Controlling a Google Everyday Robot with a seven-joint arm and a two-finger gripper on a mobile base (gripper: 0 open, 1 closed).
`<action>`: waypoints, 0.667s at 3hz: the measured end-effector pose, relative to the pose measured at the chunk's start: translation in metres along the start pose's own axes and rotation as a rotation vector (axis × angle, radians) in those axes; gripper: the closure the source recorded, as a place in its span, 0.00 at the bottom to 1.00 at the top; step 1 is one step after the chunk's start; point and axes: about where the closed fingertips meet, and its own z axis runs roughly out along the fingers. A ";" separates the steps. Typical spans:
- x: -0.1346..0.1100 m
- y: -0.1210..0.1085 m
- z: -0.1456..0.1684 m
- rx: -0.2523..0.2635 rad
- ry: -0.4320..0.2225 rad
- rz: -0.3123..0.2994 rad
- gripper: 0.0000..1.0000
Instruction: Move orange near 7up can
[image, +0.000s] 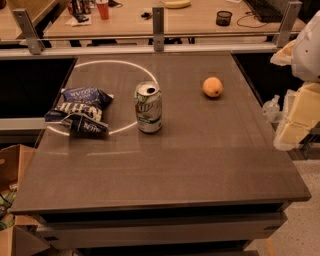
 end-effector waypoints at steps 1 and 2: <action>0.000 0.000 0.000 0.000 0.000 0.000 0.00; 0.013 -0.008 0.007 0.039 -0.060 0.124 0.00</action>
Offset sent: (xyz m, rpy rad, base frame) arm 0.0301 -0.0589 -0.0300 0.3191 -0.1202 -0.4221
